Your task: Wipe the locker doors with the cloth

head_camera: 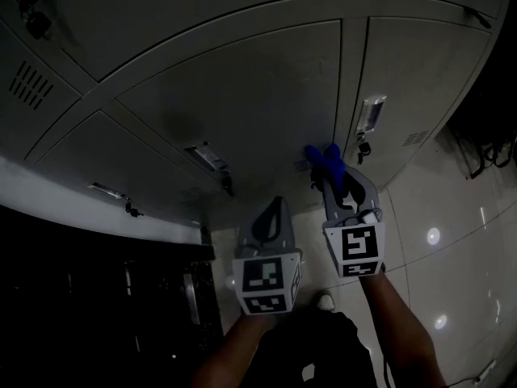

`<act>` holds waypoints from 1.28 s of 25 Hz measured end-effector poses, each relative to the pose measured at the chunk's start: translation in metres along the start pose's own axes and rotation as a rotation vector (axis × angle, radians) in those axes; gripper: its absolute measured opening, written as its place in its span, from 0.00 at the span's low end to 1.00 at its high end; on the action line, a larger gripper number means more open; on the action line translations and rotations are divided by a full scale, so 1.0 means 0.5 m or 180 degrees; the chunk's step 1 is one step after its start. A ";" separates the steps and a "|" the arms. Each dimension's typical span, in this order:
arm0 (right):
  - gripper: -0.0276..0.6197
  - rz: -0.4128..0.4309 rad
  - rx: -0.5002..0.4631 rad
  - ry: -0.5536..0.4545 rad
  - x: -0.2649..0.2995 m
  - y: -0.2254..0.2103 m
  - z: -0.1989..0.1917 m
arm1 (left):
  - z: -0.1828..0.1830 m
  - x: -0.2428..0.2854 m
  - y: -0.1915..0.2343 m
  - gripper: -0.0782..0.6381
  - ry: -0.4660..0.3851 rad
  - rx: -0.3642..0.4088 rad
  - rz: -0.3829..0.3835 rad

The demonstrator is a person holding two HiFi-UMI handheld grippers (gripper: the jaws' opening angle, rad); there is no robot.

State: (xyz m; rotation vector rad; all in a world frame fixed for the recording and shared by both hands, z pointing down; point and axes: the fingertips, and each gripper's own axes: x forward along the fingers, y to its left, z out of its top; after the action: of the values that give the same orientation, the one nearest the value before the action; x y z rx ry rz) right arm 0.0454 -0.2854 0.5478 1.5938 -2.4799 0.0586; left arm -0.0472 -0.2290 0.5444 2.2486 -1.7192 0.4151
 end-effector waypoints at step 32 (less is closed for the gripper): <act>0.17 0.0491 0.0155 0.0157 -0.387 0.241 0.334 | 0.183 -0.452 -0.068 0.11 -0.0063 0.0001 0.0288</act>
State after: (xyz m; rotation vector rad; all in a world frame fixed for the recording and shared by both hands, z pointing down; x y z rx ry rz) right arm -0.0091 -0.0839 0.3571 1.3980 -2.5768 0.1794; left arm -0.0657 -0.0558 0.3704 2.1881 -1.8362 0.4139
